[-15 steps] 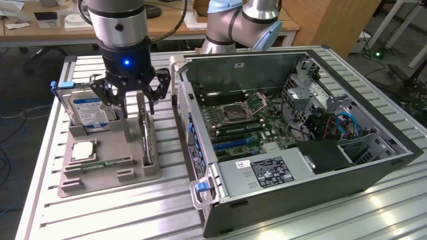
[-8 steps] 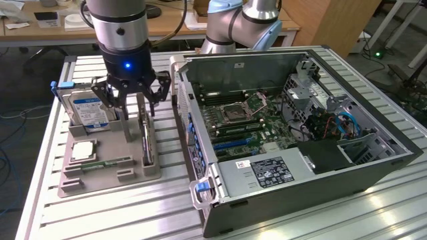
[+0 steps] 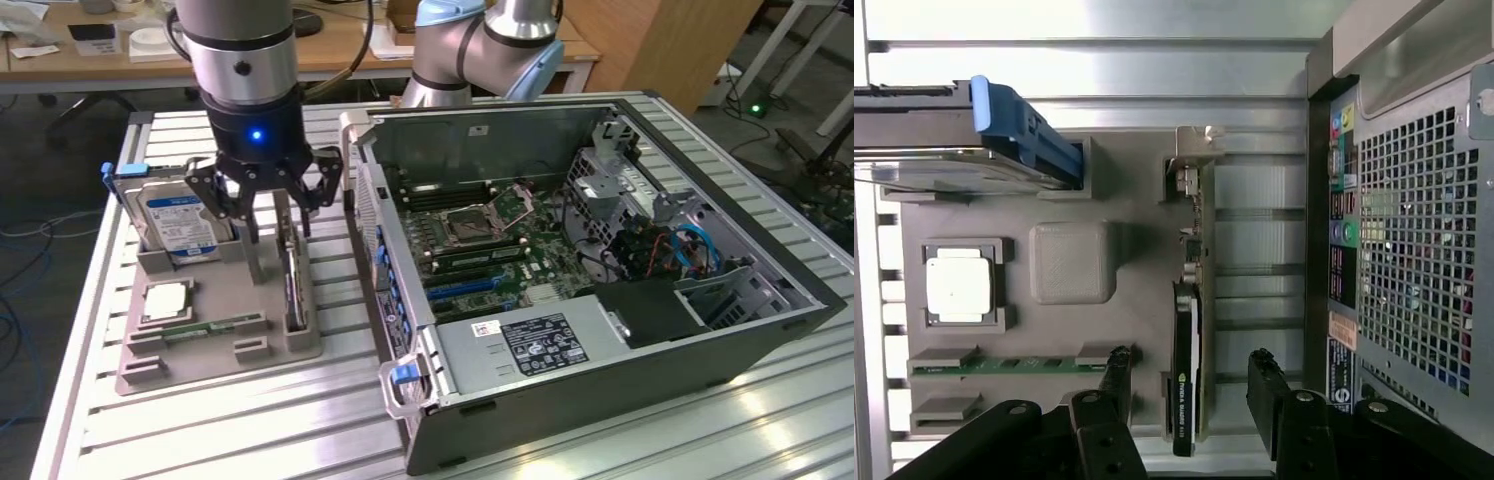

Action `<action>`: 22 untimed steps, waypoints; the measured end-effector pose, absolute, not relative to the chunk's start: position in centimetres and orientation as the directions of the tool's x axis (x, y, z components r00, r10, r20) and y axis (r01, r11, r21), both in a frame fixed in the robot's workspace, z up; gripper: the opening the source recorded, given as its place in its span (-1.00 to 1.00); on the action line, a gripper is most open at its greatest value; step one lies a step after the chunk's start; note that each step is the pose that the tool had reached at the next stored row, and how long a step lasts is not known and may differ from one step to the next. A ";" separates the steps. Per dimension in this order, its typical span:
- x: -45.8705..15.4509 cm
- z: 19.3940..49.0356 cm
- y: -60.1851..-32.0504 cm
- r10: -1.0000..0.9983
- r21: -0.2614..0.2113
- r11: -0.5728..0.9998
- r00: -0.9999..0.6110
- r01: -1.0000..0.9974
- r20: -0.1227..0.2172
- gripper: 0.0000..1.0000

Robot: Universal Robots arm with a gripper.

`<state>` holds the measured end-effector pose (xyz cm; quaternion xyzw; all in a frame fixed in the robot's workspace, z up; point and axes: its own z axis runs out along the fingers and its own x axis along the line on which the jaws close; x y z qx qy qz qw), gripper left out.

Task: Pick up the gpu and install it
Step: 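Pick up the gpu and move the gpu toward the slot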

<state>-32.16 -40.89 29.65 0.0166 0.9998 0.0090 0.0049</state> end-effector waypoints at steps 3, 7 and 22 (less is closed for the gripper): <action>-32.2 29.4 -40.9 0.037 0.018 0.999 -0.999 0.037 -0.009 0.18; -32.2 29.0 -40.9 0.038 0.018 0.999 -0.999 0.038 -0.010 0.18; -32.2 27.6 -40.9 0.038 0.018 0.999 -0.999 0.038 -0.010 0.18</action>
